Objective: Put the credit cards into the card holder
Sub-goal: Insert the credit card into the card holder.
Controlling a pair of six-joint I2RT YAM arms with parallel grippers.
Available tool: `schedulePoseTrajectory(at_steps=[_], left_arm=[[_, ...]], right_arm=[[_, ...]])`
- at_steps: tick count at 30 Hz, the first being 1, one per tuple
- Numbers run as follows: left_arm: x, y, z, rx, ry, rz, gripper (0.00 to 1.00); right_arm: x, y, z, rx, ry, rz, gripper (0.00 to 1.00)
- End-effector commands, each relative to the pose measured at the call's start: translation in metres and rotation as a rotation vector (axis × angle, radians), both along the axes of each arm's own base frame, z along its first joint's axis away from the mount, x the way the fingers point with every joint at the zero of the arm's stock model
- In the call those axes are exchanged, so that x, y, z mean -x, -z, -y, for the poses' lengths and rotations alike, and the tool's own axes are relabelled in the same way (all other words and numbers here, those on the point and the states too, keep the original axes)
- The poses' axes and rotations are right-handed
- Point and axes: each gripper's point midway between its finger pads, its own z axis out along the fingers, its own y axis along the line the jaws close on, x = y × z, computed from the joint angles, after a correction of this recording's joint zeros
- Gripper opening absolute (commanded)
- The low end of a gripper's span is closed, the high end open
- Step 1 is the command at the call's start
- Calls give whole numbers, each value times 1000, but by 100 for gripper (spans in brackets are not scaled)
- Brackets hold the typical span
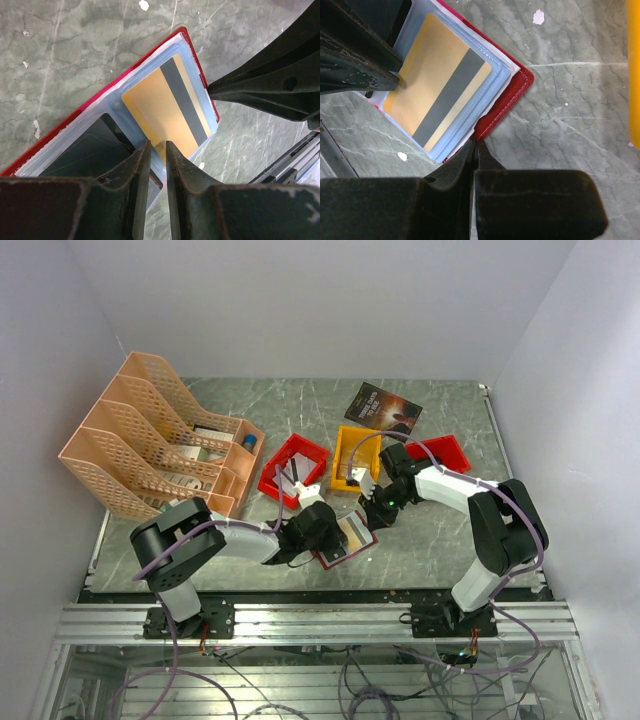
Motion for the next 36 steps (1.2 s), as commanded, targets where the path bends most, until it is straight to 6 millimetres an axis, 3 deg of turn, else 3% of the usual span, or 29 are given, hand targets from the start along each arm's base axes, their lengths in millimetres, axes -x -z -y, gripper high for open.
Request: schedulePoseTrajectory(at_steps=[1, 16, 23, 29, 34, 36], left_arm=[[-9, -3, 4, 2, -1, 21, 30], [-15, -14, 12, 8, 69, 84, 32], [-23, -20, 11, -8, 127, 151, 36], [-28, -50, -1, -16, 119, 250, 35], [-22, -79, -23, 49, 76, 326, 37], [-18, -86, -32, 78, 57, 336, 42]], right_arm=[[0, -3, -4, -20, -19, -14, 0], [-7, -14, -2, -31, 9, 18, 3], [-16, -44, 4, -142, 52, 70, 14], [7, -72, -22, -353, -21, -12, 28], [17, -64, -29, -387, -28, -138, 30], [16, -60, -28, -370, -11, -159, 31]])
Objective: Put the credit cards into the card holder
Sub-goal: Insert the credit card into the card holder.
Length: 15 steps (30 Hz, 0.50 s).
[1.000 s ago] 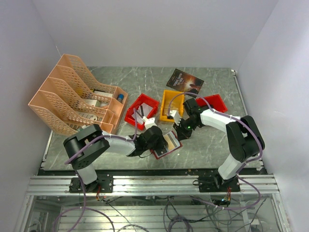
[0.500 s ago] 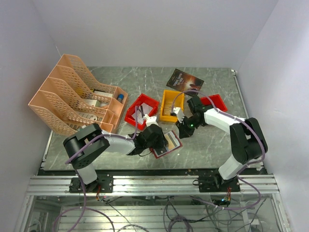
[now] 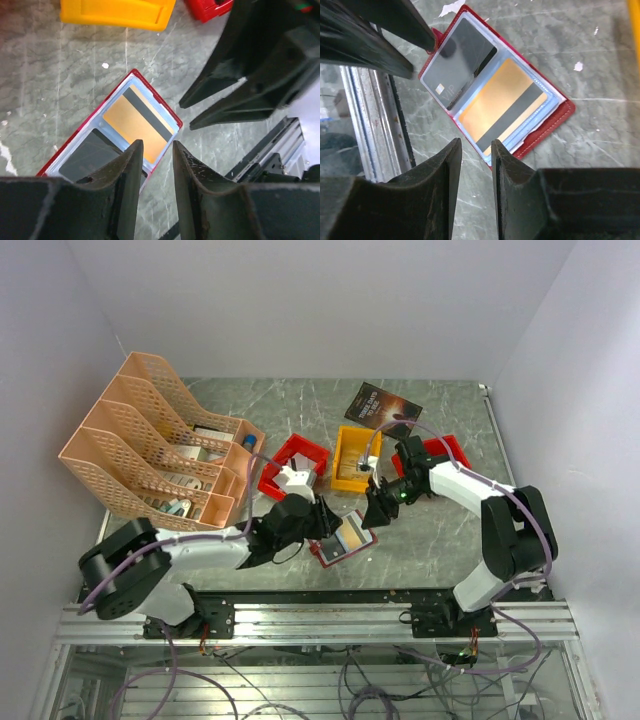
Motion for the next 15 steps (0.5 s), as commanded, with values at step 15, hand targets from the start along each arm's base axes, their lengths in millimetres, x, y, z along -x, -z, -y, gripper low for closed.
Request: schedulePoseTrajectory(at_steps=[15], left_arm=[[23, 3, -32, 178, -51, -51, 50]], right_arm=[[5, 23, -6, 49, 16, -152, 36]])
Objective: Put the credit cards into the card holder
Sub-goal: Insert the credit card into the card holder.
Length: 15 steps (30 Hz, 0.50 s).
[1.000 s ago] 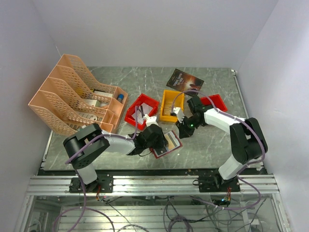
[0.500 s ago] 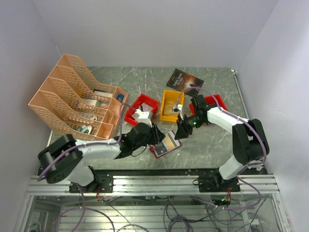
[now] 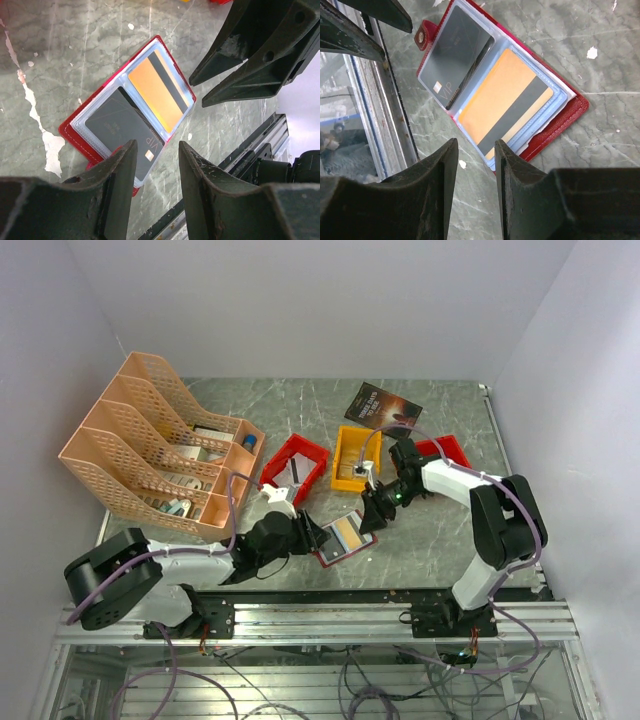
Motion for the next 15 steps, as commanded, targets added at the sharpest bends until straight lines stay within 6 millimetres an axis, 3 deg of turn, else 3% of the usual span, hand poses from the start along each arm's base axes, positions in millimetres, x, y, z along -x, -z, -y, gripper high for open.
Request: schedulePoseTrajectory(at_steps=[1, 10, 15], left_arm=[[-2, -9, 7, 60, -2, -2, 49], [1, 32, 1, -56, -14, -97, 49], [2, 45, -3, -99, -29, -122, 49]], right_arm=[[-3, 6, -2, 31, 3, -18, 36], [-2, 19, 2, 73, 9, -43, 36], [0, 24, 3, 85, 8, -60, 36]])
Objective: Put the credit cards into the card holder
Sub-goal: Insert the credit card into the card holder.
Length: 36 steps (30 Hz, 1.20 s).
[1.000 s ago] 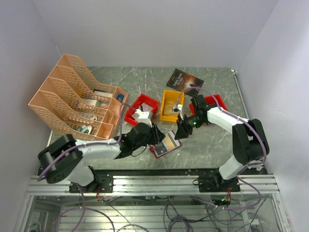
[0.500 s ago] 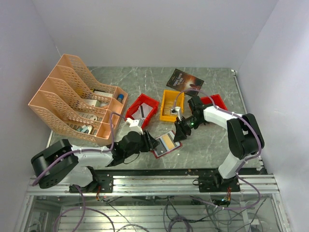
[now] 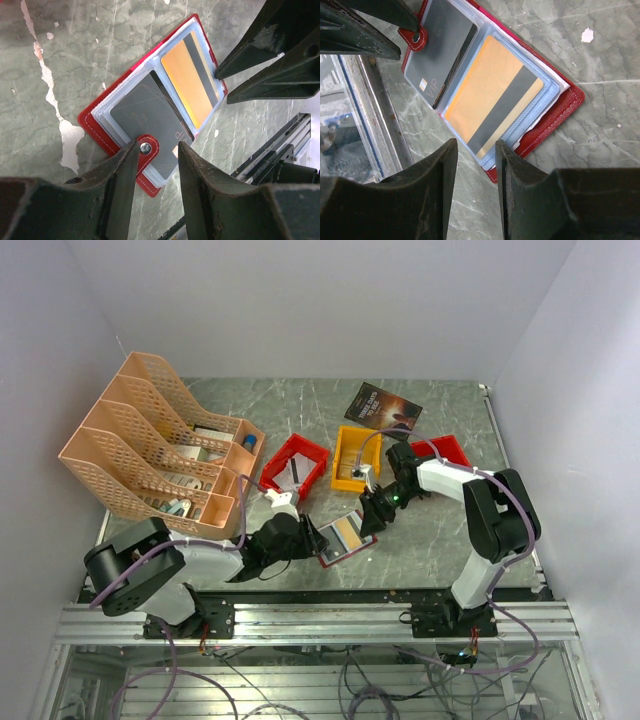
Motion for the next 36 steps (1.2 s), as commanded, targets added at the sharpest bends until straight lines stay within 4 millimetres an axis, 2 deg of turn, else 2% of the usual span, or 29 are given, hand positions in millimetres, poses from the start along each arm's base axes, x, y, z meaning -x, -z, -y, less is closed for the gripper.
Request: schedulePoseTrajectory(at_steps=[1, 11, 12, 15, 23, 36], left_arm=[[-5, 7, -2, -40, -22, -19, 49], [-4, 17, -13, -92, -48, -39, 48], [-4, 17, -12, -92, -48, -40, 48], [-4, 17, -11, -93, -43, -40, 48], [-6, 13, -8, -94, -37, -31, 48], [-7, 6, -16, -111, -54, -16, 48]], right_arm=[[-2, 6, -1, 19, -2, -15, 37], [-2, 10, -1, 36, 5, -21, 40], [-8, 5, -4, 26, 3, -5, 40], [-8, 4, -7, 18, -8, -5, 40], [-3, 1, -13, -15, -27, -34, 40], [-18, 3, -7, 50, 38, 32, 43]])
